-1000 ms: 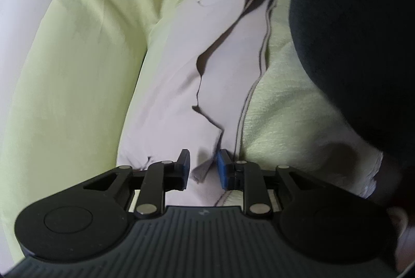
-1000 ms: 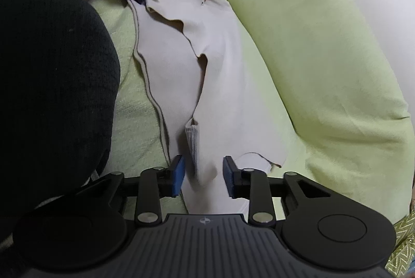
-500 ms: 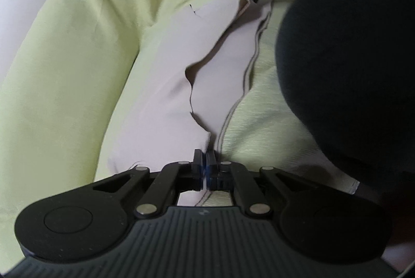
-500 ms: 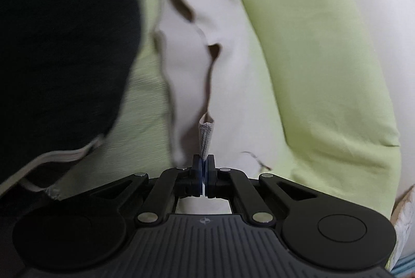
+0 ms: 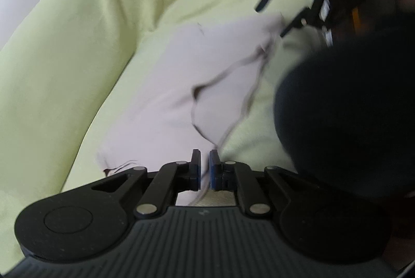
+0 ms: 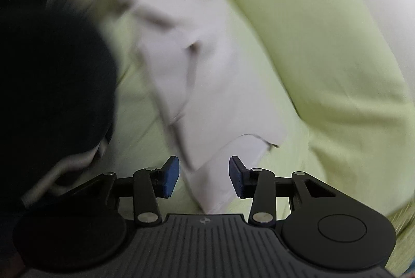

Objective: Fold clothes
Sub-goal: 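Move both grippers to the side edge of the folded top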

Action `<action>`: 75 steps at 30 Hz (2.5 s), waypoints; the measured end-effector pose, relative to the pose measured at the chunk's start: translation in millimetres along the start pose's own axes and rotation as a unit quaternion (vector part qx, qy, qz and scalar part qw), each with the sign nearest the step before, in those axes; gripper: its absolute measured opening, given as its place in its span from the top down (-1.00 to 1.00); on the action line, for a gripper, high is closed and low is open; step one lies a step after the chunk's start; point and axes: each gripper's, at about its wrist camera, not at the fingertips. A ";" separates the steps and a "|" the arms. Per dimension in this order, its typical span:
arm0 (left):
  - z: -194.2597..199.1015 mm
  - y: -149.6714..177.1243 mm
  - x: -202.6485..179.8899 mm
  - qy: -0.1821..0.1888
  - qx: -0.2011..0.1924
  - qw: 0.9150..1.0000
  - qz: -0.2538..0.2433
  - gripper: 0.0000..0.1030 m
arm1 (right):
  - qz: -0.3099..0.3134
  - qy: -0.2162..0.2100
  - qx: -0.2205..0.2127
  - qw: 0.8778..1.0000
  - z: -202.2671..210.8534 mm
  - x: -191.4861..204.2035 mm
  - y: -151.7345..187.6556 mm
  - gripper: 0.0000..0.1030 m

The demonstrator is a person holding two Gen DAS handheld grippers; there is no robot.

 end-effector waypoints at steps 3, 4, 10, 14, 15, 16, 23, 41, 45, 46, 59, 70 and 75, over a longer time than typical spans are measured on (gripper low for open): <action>-7.8 -6.2 23.0 -0.013 -0.005 0.997 0.076 0.82 | -0.137 -0.035 -0.035 0.989 -5.4 -28.0 -6.6 0.56; -16.5 -7.0 29.5 -0.021 -0.001 0.994 0.103 0.82 | -0.186 -0.055 -0.039 0.980 -13.3 -34.1 -5.7 0.64; -66.2 -3.5 43.0 -0.016 0.058 0.970 0.237 0.84 | -0.371 -0.142 0.009 0.918 -46.8 -40.5 25.0 0.77; -56.1 -3.8 27.6 -0.003 0.058 0.978 0.201 0.91 | -0.346 -0.124 0.028 0.930 -42.6 -49.8 19.3 0.69; -53.8 -6.5 30.6 0.002 0.056 0.978 0.200 0.80 | -0.345 -0.117 0.020 0.931 -43.9 -57.7 15.7 0.70; -56.3 -11.2 41.6 0.006 0.046 0.976 0.213 0.76 | -0.350 -0.110 0.007 0.930 -50.3 -66.8 12.3 0.70; -106.8 -55.0 103.6 -0.031 0.001 0.963 0.269 0.71 | -0.359 -0.045 -0.024 0.932 -125.0 -119.8 -16.9 0.68; -186.0 -40.7 184.9 -0.026 0.048 0.920 0.389 0.51 | -0.433 -0.010 0.020 0.901 -201.4 -170.6 14.6 0.57; -133.9 -18.9 184.3 -0.033 0.018 0.920 0.389 0.51 | -0.446 -0.030 -0.036 0.894 -144.2 -142.0 1.3 0.48; -128.5 -10.4 183.0 -0.024 0.025 0.917 0.398 0.51 | -0.445 -0.049 -0.036 0.894 -136.7 -127.3 -1.4 0.48; -88.3 11.4 153.6 -0.047 0.001 0.917 0.397 0.52 | -0.398 -0.054 -0.060 0.914 -107.9 -75.5 -59.1 0.54; -120.0 42.4 181.7 0.038 -0.016 0.902 0.429 0.64 | -0.363 -0.166 0.035 0.916 -185.9 -83.3 -95.9 1.00; -106.1 22.2 217.2 0.045 0.057 0.918 0.390 0.64 | -0.372 -0.197 0.121 0.899 -189.4 -108.0 -121.6 0.95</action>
Point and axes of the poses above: each gripper's, at about its wrist camera, not at the fingertips, and z roughly against the way its jaws point, x to its left, y to its underside, and after that the axes turned 7 degrees about z, right-handed
